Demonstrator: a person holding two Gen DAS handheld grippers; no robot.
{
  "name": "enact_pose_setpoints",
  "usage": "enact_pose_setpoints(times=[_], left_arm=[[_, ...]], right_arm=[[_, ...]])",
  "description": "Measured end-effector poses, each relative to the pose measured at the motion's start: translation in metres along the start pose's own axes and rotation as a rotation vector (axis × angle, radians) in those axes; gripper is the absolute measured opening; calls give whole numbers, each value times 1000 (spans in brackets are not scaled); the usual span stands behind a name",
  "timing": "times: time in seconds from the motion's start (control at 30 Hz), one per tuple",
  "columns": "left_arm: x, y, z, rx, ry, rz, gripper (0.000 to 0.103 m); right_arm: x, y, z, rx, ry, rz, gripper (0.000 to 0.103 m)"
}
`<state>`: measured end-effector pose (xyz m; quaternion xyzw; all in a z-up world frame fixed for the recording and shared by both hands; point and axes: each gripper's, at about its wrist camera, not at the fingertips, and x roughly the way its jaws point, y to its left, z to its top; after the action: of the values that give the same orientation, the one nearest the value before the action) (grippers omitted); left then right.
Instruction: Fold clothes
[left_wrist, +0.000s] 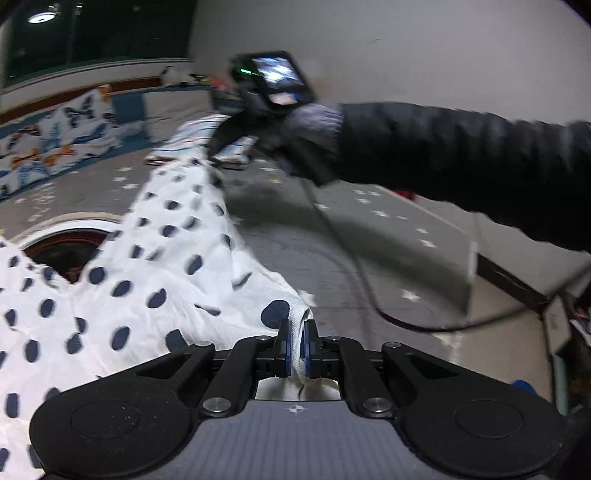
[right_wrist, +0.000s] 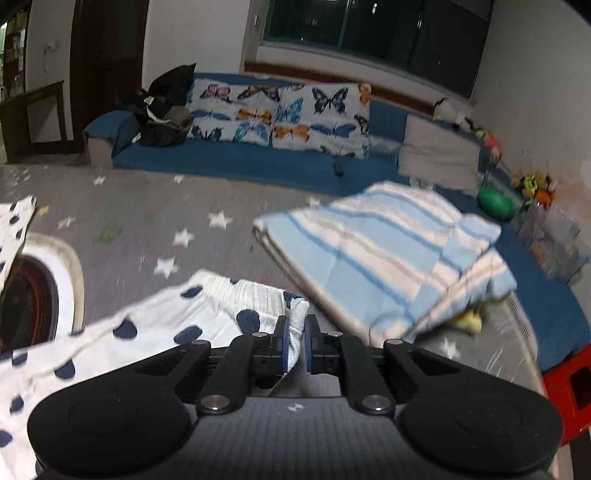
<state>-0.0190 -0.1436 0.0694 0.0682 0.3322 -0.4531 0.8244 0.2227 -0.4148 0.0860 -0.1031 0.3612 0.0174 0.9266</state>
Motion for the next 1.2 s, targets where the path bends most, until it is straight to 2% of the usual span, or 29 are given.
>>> enact_pose_setpoints(times=[0.17, 0.27, 0.37, 0.4, 0.6, 0.7, 0.93, 1.0, 1.1, 1.2], left_arm=[[9, -5, -2, 6, 22, -21, 8], [5, -5, -2, -1, 18, -29, 13], [-4, -5, -1, -2, -1, -26, 14], [-7, -3, -1, -10, -9, -18, 17], [-26, 20, -2, -90, -55, 91, 18], [-41, 35, -8, -144, -62, 165, 18], [-70, 79, -33, -270, -38, 324, 19], [-76, 89, -41, -305, -29, 358, 21], [-81, 102, -53, -358, -8, 396, 24], [-83, 109, -63, -407, 10, 396, 24]], right_arm=[[11, 5, 9, -25, 8, -35, 10], [13, 7, 6, -38, 21, -59, 19], [8, 3, 5, -14, 21, -42, 23], [6, 2, 5, -6, 19, -23, 23], [2, 18, 6, 10, 41, 140, 28], [8, 33, 7, -6, 51, 176, 35], [30, 53, 16, -6, 56, 190, 38], [36, 59, 18, -6, 57, 194, 41], [44, 66, 22, -5, 58, 198, 44], [48, 67, 26, -4, 51, 189, 46]])
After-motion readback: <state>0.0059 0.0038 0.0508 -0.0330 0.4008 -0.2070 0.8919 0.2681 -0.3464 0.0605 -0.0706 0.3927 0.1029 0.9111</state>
